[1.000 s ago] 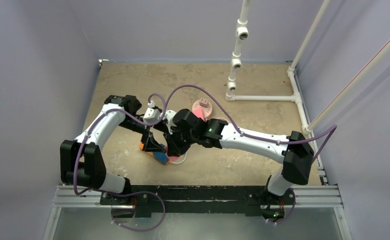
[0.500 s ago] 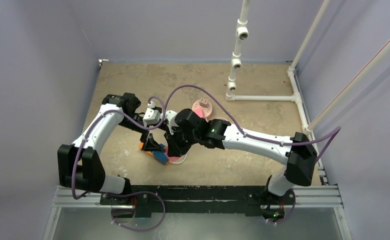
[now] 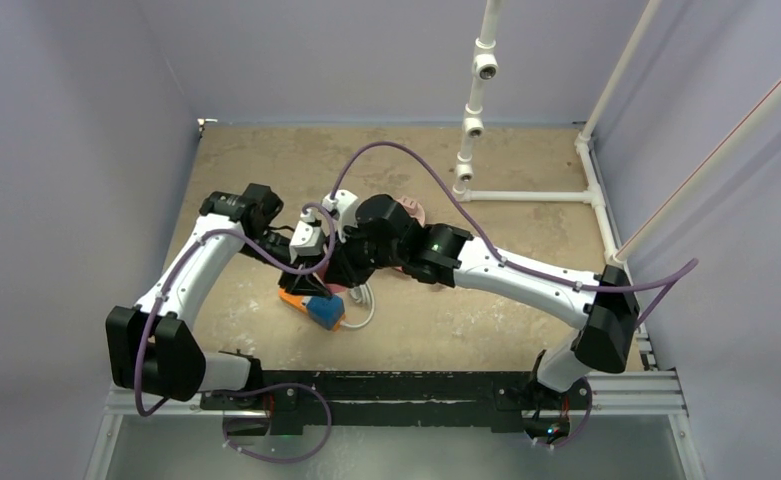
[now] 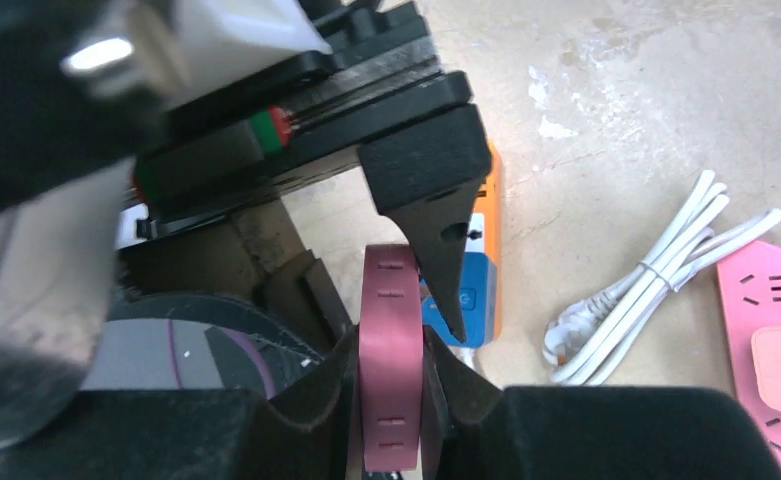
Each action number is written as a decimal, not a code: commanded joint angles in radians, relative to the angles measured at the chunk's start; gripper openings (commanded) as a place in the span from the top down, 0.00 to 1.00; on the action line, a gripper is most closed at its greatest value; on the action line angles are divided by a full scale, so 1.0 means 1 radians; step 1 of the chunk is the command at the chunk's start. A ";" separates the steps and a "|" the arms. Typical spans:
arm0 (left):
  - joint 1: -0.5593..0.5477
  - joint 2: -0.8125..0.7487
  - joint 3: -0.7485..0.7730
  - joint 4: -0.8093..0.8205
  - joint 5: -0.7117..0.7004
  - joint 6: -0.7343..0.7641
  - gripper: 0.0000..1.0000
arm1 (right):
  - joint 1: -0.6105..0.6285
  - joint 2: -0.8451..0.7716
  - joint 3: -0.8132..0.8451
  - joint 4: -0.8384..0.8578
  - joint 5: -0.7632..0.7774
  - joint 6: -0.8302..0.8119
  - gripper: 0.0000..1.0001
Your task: Insert the plug
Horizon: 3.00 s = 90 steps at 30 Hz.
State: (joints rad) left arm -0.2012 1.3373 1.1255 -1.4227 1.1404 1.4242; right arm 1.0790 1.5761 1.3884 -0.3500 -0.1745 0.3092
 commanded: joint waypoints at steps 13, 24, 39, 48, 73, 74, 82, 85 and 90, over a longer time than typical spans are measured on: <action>-0.034 -0.009 0.076 -0.012 0.005 -0.029 1.00 | -0.006 -0.169 -0.027 0.214 0.126 0.063 0.59; -0.030 0.025 0.148 -0.012 0.303 -0.166 1.00 | -0.007 -0.449 -0.361 0.634 0.070 0.253 0.47; -0.030 -0.007 0.225 -0.012 0.446 -0.310 1.00 | -0.008 -0.503 -0.445 0.724 0.189 0.276 0.47; -0.030 -0.008 0.256 -0.008 0.445 -0.337 1.00 | -0.007 -0.462 -0.495 0.826 0.158 0.274 0.48; -0.026 -0.026 0.352 0.001 0.270 -0.412 0.17 | -0.005 -0.439 -0.477 0.723 0.196 0.192 1.00; -0.026 -0.025 0.351 0.012 0.260 -0.431 0.20 | -0.005 -0.439 -0.475 0.718 0.195 0.183 1.00; -0.027 0.003 0.330 -0.003 0.206 -0.378 0.72 | -0.005 -0.429 -0.444 0.695 0.180 0.154 1.00; -0.027 0.017 0.330 -0.003 0.221 -0.373 0.84 | -0.003 -0.418 -0.437 0.694 0.176 0.145 1.00; -0.027 0.040 0.331 -0.001 0.233 -0.361 1.00 | -0.002 -0.451 -0.458 0.720 0.176 0.157 0.64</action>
State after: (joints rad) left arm -0.2230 1.3697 1.4445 -1.4414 1.3521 1.0119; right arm 1.0798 1.1645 0.8978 0.3019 -0.0257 0.4412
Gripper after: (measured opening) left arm 0.126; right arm 0.251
